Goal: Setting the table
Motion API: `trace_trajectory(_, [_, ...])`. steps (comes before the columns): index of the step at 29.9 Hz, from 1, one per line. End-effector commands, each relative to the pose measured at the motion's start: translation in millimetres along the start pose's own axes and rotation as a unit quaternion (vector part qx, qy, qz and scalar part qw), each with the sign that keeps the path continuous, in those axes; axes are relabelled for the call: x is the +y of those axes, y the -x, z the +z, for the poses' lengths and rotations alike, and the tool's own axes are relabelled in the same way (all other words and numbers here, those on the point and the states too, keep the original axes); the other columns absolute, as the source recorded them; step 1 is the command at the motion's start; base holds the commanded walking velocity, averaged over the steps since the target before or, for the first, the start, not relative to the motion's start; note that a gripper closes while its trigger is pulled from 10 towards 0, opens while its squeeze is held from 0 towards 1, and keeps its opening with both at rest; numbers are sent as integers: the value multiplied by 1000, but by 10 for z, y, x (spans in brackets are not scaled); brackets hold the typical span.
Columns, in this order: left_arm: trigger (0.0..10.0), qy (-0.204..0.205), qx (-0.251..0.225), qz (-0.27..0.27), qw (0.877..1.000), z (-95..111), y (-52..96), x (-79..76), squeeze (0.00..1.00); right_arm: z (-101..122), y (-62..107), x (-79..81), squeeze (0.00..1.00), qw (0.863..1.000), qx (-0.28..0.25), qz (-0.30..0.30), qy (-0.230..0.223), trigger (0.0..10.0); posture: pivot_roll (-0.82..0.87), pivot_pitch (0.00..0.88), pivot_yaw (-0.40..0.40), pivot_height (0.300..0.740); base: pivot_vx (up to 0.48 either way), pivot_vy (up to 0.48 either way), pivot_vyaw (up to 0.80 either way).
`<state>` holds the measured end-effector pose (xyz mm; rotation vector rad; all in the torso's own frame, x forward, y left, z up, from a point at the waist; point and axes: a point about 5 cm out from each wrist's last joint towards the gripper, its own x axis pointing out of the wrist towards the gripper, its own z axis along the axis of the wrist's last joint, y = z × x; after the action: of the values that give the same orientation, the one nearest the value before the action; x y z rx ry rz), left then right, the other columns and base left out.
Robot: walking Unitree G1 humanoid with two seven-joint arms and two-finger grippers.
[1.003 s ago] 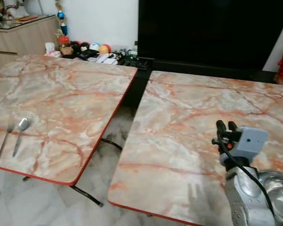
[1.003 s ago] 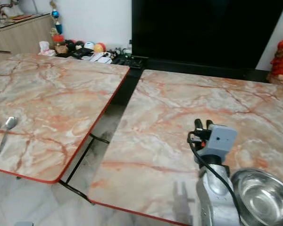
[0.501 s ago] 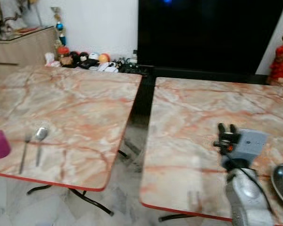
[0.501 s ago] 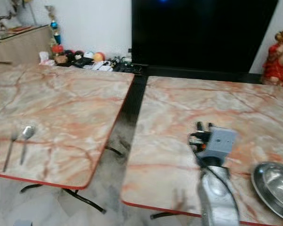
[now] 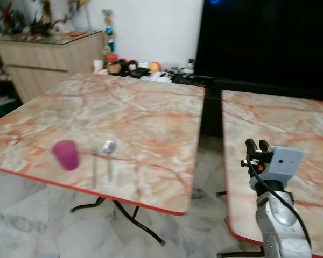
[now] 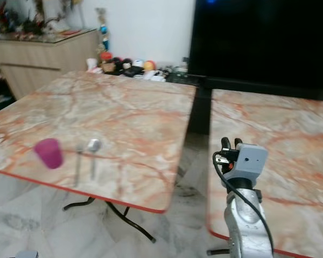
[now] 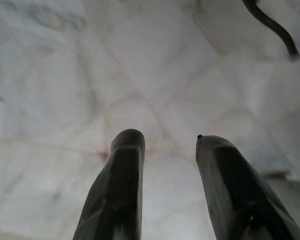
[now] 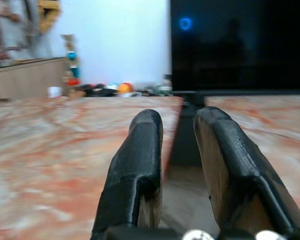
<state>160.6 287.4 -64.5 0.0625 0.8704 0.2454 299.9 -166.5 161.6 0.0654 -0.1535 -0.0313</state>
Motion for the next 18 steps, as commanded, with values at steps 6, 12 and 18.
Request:
trace_trajectory(6, [10000, -1, 4, -6, 1000, -24, 0, -36, 0, 35, -25, -50, 0, 1000, -6, -9, -1, 10000, 5, 0, -7, 740, 0, 480, 0])
trace_trajectory(12, [10000, -3, 6, -8, 1000, -38, 2, -50, 0, 31, -33, -13, 0, 1000, -7, -5, -3, 10000, 8, 0, -14, 740, 0, 480, 0])
trace_trajectory(18, [10000, -5, 7, -10, 1000, -53, 6, -56, 0, 24, -34, -3, 0, 1000, -4, -1, -2, 10000, 8, 0, -16, 740, 0, 480, 0])
